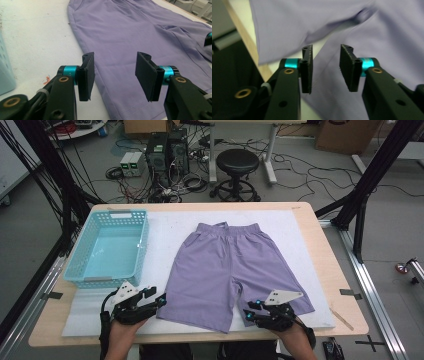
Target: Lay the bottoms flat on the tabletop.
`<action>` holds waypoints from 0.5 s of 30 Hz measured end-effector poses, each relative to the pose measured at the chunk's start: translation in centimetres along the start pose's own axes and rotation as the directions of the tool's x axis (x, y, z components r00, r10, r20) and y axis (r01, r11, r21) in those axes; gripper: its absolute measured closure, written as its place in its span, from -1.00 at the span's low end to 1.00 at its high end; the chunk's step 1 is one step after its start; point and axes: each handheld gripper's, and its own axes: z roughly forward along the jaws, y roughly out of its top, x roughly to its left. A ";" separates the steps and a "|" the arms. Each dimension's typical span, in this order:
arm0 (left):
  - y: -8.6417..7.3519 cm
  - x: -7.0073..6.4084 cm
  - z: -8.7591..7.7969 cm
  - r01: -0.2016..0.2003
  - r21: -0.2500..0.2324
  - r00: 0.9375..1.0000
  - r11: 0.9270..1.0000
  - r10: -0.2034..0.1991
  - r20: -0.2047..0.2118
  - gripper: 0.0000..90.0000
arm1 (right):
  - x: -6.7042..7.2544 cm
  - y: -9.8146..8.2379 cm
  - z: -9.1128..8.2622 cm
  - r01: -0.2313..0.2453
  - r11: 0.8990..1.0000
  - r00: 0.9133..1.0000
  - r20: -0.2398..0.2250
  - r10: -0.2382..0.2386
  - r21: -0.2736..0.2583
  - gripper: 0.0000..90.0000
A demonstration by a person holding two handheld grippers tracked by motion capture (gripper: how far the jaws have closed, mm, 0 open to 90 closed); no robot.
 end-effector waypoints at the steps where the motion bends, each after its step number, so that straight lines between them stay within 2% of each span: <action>1: 0.0 0.0 0.0 0.000 0.001 1.000 1.000 0.000 0.000 0.11 | 0.4 -0.2 0.8 0.038 0.998 0.999 0.008 -0.038 0.059 0.57; 2: 0.0 0.0 0.0 0.001 0.001 1.000 1.000 -0.001 0.001 0.11 | 0.4 -0.2 0.8 0.038 0.998 0.999 0.008 -0.038 0.059 0.57; 3: 0.0 0.0 0.0 0.002 0.002 1.000 1.000 -0.002 0.000 0.11 | 0.4 -0.2 0.7 0.049 0.997 0.998 0.029 -0.051 0.061 0.89; 4: 0.0 0.0 0.0 0.001 0.002 1.000 1.000 -0.001 0.000 0.11 | 0.4 -0.1 0.6 0.054 0.996 0.998 0.016 -0.056 0.075 1.00; 6: -0.1 0.0 0.1 -0.001 0.006 1.000 1.000 0.001 0.002 0.11 | 0.4 -0.1 0.5 0.065 0.994 0.998 0.009 -0.066 0.084 1.00; 7: -0.1 -0.1 0.1 0.000 0.006 1.000 1.000 0.000 0.002 0.11 | 0.6 0.1 0.3 0.098 0.989 0.995 -0.023 -0.096 0.107 1.00; 8: -0.1 -0.1 0.1 0.000 0.006 1.000 1.000 0.000 0.002 0.11 | 0.6 0.1 0.3 0.098 0.989 0.995 -0.023 -0.096 0.107 1.00; 10: -0.1 -0.1 0.1 -0.002 0.007 1.000 1.000 0.002 0.003 0.11 | 0.6 0.1 0.2 0.116 0.986 0.992 -0.073 -0.107 0.123 1.00; 14: -0.1 -0.1 0.2 -0.002 0.009 1.000 1.000 0.002 0.002 0.11 | 0.5 0.0 0.0 0.104 0.986 0.990 -0.110 -0.090 0.131 1.00; 15: -0.1 -0.1 0.2 0.000 0.008 1.000 1.000 0.000 0.002 0.11 | 0.4 0.0 0.0 0.097 0.987 0.989 -0.122 -0.081 0.130 0.93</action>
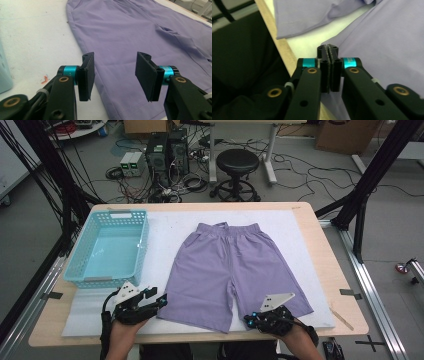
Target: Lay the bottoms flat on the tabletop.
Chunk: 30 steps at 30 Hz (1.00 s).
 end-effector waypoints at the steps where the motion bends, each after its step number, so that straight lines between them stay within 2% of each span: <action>1: 0.0 0.0 0.0 0.001 0.000 1.000 1.000 -0.001 0.000 0.11 | -0.1 0.0 0.0 -0.004 1.000 1.000 -0.018 0.004 -0.005 0.86; 2: 0.0 0.0 0.0 0.001 0.001 1.000 1.000 -0.001 -0.001 0.11 | -0.1 0.0 -0.2 -0.008 1.000 1.000 -0.023 0.008 -0.018 0.75; 3: 0.0 0.1 0.0 0.002 0.001 1.000 1.000 -0.002 -0.001 0.11 | -0.5 0.0 -1.1 -0.043 0.995 0.999 -0.029 0.041 -0.087 0.68; 4: 0.0 0.1 0.0 0.002 0.000 1.000 1.000 -0.002 0.000 0.11 | -0.9 0.0 -1.9 -0.074 0.988 0.997 -0.018 0.073 -0.135 0.68; 5: 0.0 0.1 -0.1 0.002 0.000 1.000 1.000 -0.002 0.000 0.11 | -0.9 0.0 -1.9 -0.074 0.988 0.997 -0.018 0.073 -0.135 0.68; 6: 0.0 0.1 -0.1 0.005 -0.001 1.000 1.000 -0.005 -0.002 0.11 | -1.2 -0.1 -2.5 -0.097 0.981 0.995 -0.008 0.097 -0.167 0.68; 7: 0.0 0.1 0.0 0.003 0.001 1.000 1.000 -0.003 -0.003 0.11 | -1.8 -0.4 -3.4 -0.129 0.969 0.991 0.017 0.136 -0.209 0.68; 8: 0.0 0.1 0.0 0.003 0.001 1.000 1.000 -0.003 -0.003 0.11 | -2.1 -0.7 -3.9 -0.146 0.963 0.987 0.035 0.158 -0.227 0.69; 9: 0.0 0.1 0.0 0.002 0.002 1.000 1.000 -0.002 -0.001 0.11 | -2.6 -1.5 -4.4 -0.161 0.960 0.976 0.105 0.189 -0.229 0.65; 10: 0.0 0.1 0.0 0.002 0.001 1.000 1.000 -0.002 -0.001 0.11 | -2.6 -1.5 -4.4 -0.161 0.960 0.976 0.105 0.189 -0.229 0.65; 11: 0.0 0.0 0.0 0.002 0.001 1.000 1.000 -0.002 0.001 0.11 | -2.9 -1.8 -4.7 -0.173 0.956 0.965 0.152 0.212 -0.236 0.58; 12: 0.0 0.0 0.0 0.002 0.000 1.000 1.000 -0.002 -0.001 0.11 | -3.8 -2.6 -5.5 -0.204 0.944 0.929 0.253 0.271 -0.260 0.45; 13: 0.0 0.0 0.0 -0.001 0.000 1.000 1.000 0.001 -0.002 0.11 | -4.5 -3.1 -6.1 -0.219 0.935 0.905 0.301 0.301 -0.278 0.45; 15: 0.0 0.1 -0.1 0.003 -0.004 1.000 1.000 -0.003 -0.006 0.10 | -5.6 -4.4 -7.5 -0.260 0.922 0.841 0.402 0.363 -0.288 0.45; 16: 0.0 0.2 -0.2 0.007 -0.004 1.000 1.000 -0.007 -0.006 0.10 | -6.1 -5.1 -8.1 -0.288 0.914 0.811 0.434 0.391 -0.286 0.45; 17: 0.0 0.2 -0.2 0.007 -0.004 1.000 1.000 -0.007 -0.006 0.10 | -6.1 -5.1 -8.1 -0.288 0.914 0.811 0.434 0.391 -0.286 0.45; 18: 0.0 0.2 -0.2 0.008 -0.005 1.000 1.000 -0.008 -0.006 0.10 | -6.6 -5.9 -8.6 -0.315 0.907 0.785 0.461 0.415 -0.281 0.45; 19: 0.0 0.2 -0.1 0.003 0.000 1.000 1.000 -0.003 -0.007 0.10 | -7.4 -7.4 -9.3 -0.378 0.888 0.751 0.474 0.460 -0.264 0.47; 20: 0.0 0.2 -0.1 0.003 0.000 1.000 1.000 -0.003 -0.007 0.09 | -7.4 -7.4 -9.3 -0.378 0.888 0.751 0.474 0.460 -0.264 0.47; 21: 0.0 0.1 0.0 0.003 0.000 1.000 1.000 -0.003 -0.006 0.09 | -7.7 -8.2 -9.4 -0.407 0.881 0.746 0.469 0.473 -0.240 0.53; 22: 0.0 0.1 0.0 0.003 0.000 1.000 1.000 -0.003 -0.006 0.09 | -7.7 -8.2 -9.4 -0.407 0.881 0.746 0.469 0.473 -0.240 0.53; 24: 0.1 0.0 0.1 0.002 0.002 1.000 1.000 -0.002 -0.004 0.09 | -7.8 -8.5 -9.3 -0.412 0.887 0.759 0.460 0.460 -0.208 0.68; 25: 0.1 0.0 0.1 0.003 0.002 1.000 1.000 -0.003 -0.005 0.09 | -7.7 -8.4 -9.4 -0.409 0.892 0.767 0.458 0.449 -0.190 1.00; 27: 0.1 -0.1 0.2 0.002 0.002 1.000 1.000 -0.002 -0.003 0.09 | -7.6 -8.2 -9.4 -0.412 0.894 0.764 0.468 0.443 -0.175 1.00; 28: 0.1 -0.1 0.2 0.003 0.003 1.000 1.000 -0.003 -0.002 0.09 | -7.4 -7.9 -9.3 -0.395 0.907 0.767 0.491 0.413 -0.147 1.00; 30: 0.0 -0.1 0.2 0.001 0.003 1.000 1.000 -0.001 -0.002 0.09 | -7.3 -7.9 -9.4 -0.397 0.907 0.767 0.492 0.411 -0.138 1.00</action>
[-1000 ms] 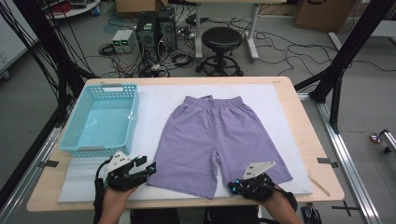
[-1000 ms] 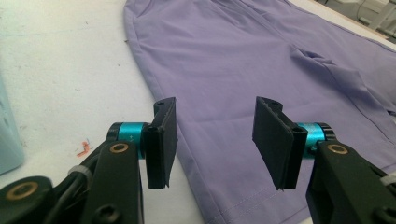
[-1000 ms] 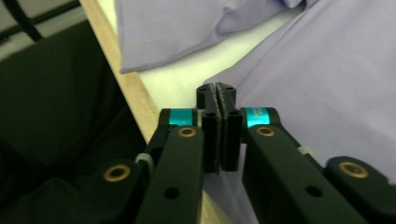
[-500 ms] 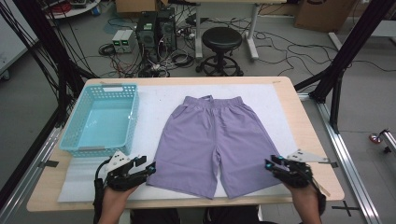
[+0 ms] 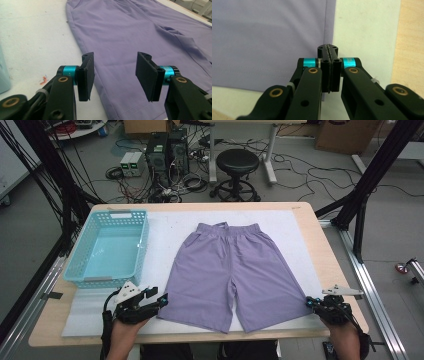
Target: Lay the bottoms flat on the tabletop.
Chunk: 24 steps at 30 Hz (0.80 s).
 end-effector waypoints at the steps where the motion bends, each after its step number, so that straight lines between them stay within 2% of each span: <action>1: 0.0 0.0 -0.1 0.000 0.001 1.000 1.000 0.000 -0.002 0.09 | 0.0 -0.1 -0.2 -0.003 1.000 1.000 -0.005 0.003 0.007 1.00; 5: -0.1 0.0 -0.2 0.003 -0.003 1.000 1.000 -0.003 -0.004 0.09 | -0.3 -0.4 -0.4 -0.019 1.000 0.999 -0.028 0.019 0.004 0.99; 7: -0.1 0.1 -0.2 0.002 0.002 1.000 1.000 -0.002 -0.008 0.09 | -0.5 -0.5 -0.6 -0.044 0.999 0.997 -0.060 0.042 -0.031 0.79; 8: -0.1 0.1 -0.2 0.005 0.005 1.000 1.000 -0.005 -0.012 0.09 | -0.6 -0.5 -0.8 -0.054 0.997 0.997 -0.066 0.050 -0.055 0.71; 9: -0.1 0.1 -0.2 0.006 0.008 1.000 1.000 -0.006 -0.014 0.09 | -0.6 -0.5 -0.8 -0.054 0.997 0.997 -0.066 0.050 -0.055 0.71; 10: -0.2 0.1 -0.2 0.004 0.014 1.000 1.000 -0.004 -0.019 0.09 | -0.7 -0.5 -1.0 -0.076 0.994 0.995 -0.077 0.070 -0.079 0.59; 12: -0.4 0.1 -0.1 0.008 0.037 0.999 0.999 -0.007 -0.031 0.09 | -0.7 -0.5 -1.0 -0.070 0.995 0.995 -0.071 0.065 -0.076 0.54; 13: -0.5 0.2 0.0 0.008 0.049 0.999 0.999 -0.007 -0.038 0.10 | -0.7 -0.7 -0.6 -0.064 0.997 0.996 -0.063 0.061 -0.044 0.51; 16: -0.9 0.3 0.2 0.013 0.088 0.998 0.996 -0.007 -0.062 0.13 | -0.6 -0.9 -0.3 -0.055 0.998 0.997 -0.061 0.053 -0.029 0.59; 18: -1.2 0.3 0.4 0.014 0.120 0.997 0.993 -0.006 -0.072 0.19 | -0.7 -0.8 -0.4 -0.056 0.998 0.997 -0.046 0.055 -0.018 0.83; 20: -1.6 0.0 0.8 0.001 0.169 0.997 0.986 0.011 -0.074 0.33 | -0.7 -0.8 -0.4 -0.057 0.998 0.997 -0.059 0.056 -0.012 0.98; 21: -1.8 -0.5 0.8 -0.050 0.174 0.992 0.984 0.070 -0.109 0.50 | -0.6 -0.7 -0.5 -0.048 0.999 0.997 -0.054 0.048 -0.001 1.00; 22: -1.8 -0.5 0.8 -0.050 0.174 0.992 0.984 0.070 -0.109 0.65 | -0.6 -0.6 -0.5 -0.041 0.999 0.998 -0.049 0.041 0.002 1.00; 23: -1.8 -0.7 0.8 -0.064 0.179 0.989 0.982 0.086 -0.118 0.65 | -0.6 -0.6 -0.5 -0.041 0.999 0.998 -0.049 0.041 0.002 1.00; 24: -1.8 -0.8 0.7 -0.074 0.186 0.988 0.980 0.097 -0.117 0.79 | -0.5 -0.6 -0.5 -0.041 0.999 0.998 -0.048 0.042 0.006 1.00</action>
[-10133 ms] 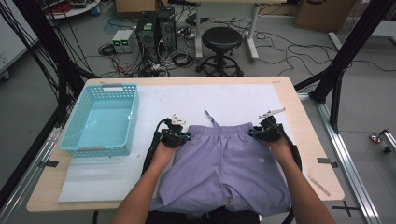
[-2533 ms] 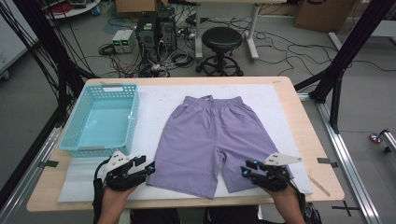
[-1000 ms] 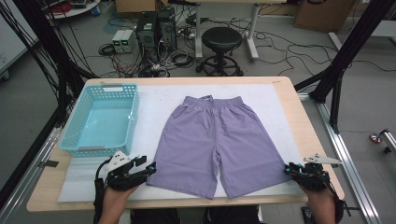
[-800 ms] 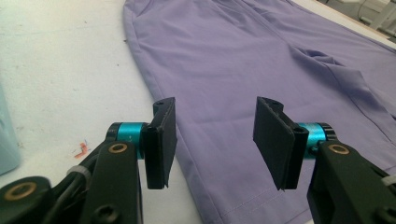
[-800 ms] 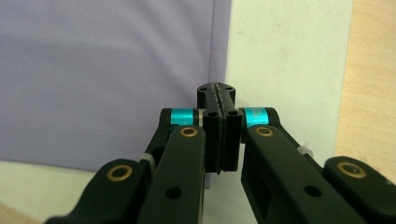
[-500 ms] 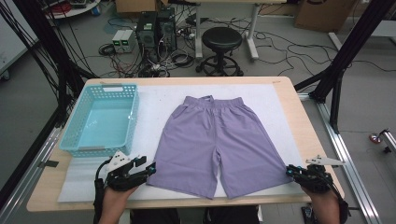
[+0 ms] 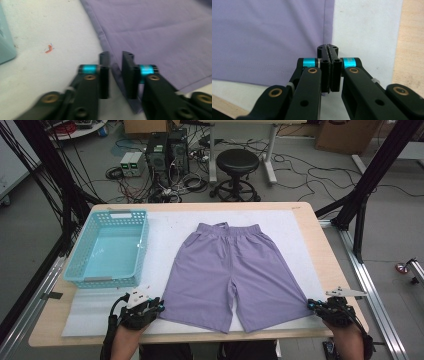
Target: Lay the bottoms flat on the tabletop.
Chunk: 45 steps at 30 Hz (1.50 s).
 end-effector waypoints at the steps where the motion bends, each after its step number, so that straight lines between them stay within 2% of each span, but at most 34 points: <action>1: 0.0 -0.1 -0.1 -0.006 0.002 1.000 1.000 0.006 0.003 0.92 | 0.0 0.0 0.0 -0.005 1.000 1.000 -0.003 0.005 0.002 1.00; 3: 0.0 -0.4 -0.2 -0.006 0.011 1.000 1.000 0.006 0.004 0.96 | -0.1 -0.1 -0.1 -0.012 1.000 1.000 -0.011 0.012 0.006 1.00; 13: -0.2 -0.7 -1.0 0.025 0.048 0.998 0.999 -0.027 0.052 0.96 | -0.1 -0.8 -1.0 0.017 1.000 0.999 -0.032 -0.016 0.024 1.00; 16: 0.2 -0.9 -1.0 0.024 0.043 0.999 0.999 -0.025 0.039 0.90 | -0.2 -1.0 -1.3 0.009 1.000 0.999 -0.050 -0.008 0.028 0.99; 17: 0.4 -0.9 -1.0 0.028 0.033 0.999 0.999 -0.029 0.033 0.65 | -0.3 -0.8 -1.4 -0.004 1.000 0.998 -0.061 0.003 -0.011 0.63; 18: 0.6 -0.9 -1.0 0.026 0.015 0.999 1.000 -0.027 0.027 0.65 | -0.3 -0.8 -1.4 -0.004 1.000 0.998 -0.061 0.003 -0.011 0.63; 20: 1.0 -1.0 -1.0 0.035 -0.018 0.999 0.999 -0.035 0.027 0.48 | 0.0 -0.4 -1.7 -0.017 0.997 0.997 -0.081 0.011 -0.069 0.49; 23: 1.1 -1.2 -0.9 0.021 -0.037 0.999 0.999 -0.020 0.037 0.32 | 1.3 0.5 -1.7 0.033 0.992 0.994 -0.102 -0.046 -0.124 0.41; 25: 1.2 -1.1 -0.7 0.024 -0.058 0.999 0.998 -0.021 0.047 0.27 | 2.3 1.0 -1.4 0.057 0.987 0.989 -0.125 -0.076 -0.148 0.40; 26: 1.5 -0.9 -0.4 0.022 -0.077 0.998 0.997 -0.017 0.060 0.22 | 3.3 1.6 -1.0 0.076 0.981 0.984 -0.148 -0.103 -0.177 0.40; 27: 1.5 -0.9 -0.4 0.022 -0.077 0.998 0.997 -0.017 0.060 0.19 | 3.3 1.6 -1.0 0.076 0.981 0.984 -0.148 -0.103 -0.177 0.40; 28: 2.1 -0.8 -0.2 0.018 -0.103 0.997 0.994 -0.010 0.080 0.18 | 4.3 2.2 -0.5 0.095 0.976 0.977 -0.169 -0.129 -0.196 0.40; 29: 2.1 -0.8 -0.2 0.018 -0.103 0.997 0.994 -0.010 0.080 0.17 | 4.8 2.6 -0.1 0.109 0.973 0.974 -0.174 -0.145 -0.203 0.40; 30: 2.5 -0.6 -0.1 0.017 -0.117 0.996 0.993 -0.006 0.092 0.17 | 4.8 2.6 -0.1 0.109 0.973 0.974 -0.174 -0.145 -0.203 0.40; 32: 4.0 -0.3 0.5 0.026 -0.148 0.993 0.989 -0.009 0.121 0.11 | 6.1 3.9 1.1 0.132 0.968 0.967 -0.188 -0.173 -0.212 0.37; 34: 4.6 -0.2 0.8 0.023 -0.158 0.992 0.987 -0.002 0.128 0.10 | 6.4 4.5 1.6 0.135 0.967 0.966 -0.189 -0.177 -0.215 0.34; 39: 8.1 0.8 3.4 0.011 -0.164 0.987 0.986 0.015 0.159 0.04 | 6.7 8.2 4.1 0.143 0.966 0.968 -0.170 -0.182 -0.215 0.19; 40: 8.8 0.9 4.0 0.004 -0.166 0.986 0.986 0.024 0.165 0.08 | 6.4 9.7 5.1 0.139 0.966 0.972 -0.154 -0.175 -0.217 0.11; 41: 10.1 1.2 5.3 -0.013 -0.171 0.985 0.985 0.042 0.168 0.18 | 6.3 10.3 5.4 0.141 0.966 0.973 -0.148 -0.175 -0.217 0.08; 42: 10.1 1.2 5.3 -0.013 -0.171 0.985 0.985 0.042 0.168 0.23 | 6.3 10.3 5.4 0.141 0.966 0.973 -0.148 -0.175 -0.217 0.08; 43: 10.7 1.3 5.9 -0.016 -0.166 0.985 0.986 0.044 0.167 0.25 | 5.8 11.7 6.5 0.146 0.968 0.978 -0.120 -0.173 -0.204 0.04; 45: 11.7 1.6 7.3 -0.022 -0.159 0.985 0.987 0.048 0.164 0.28 | 5.4 12.8 7.5 0.157 0.970 0.979 -0.102 -0.178 -0.188 0.02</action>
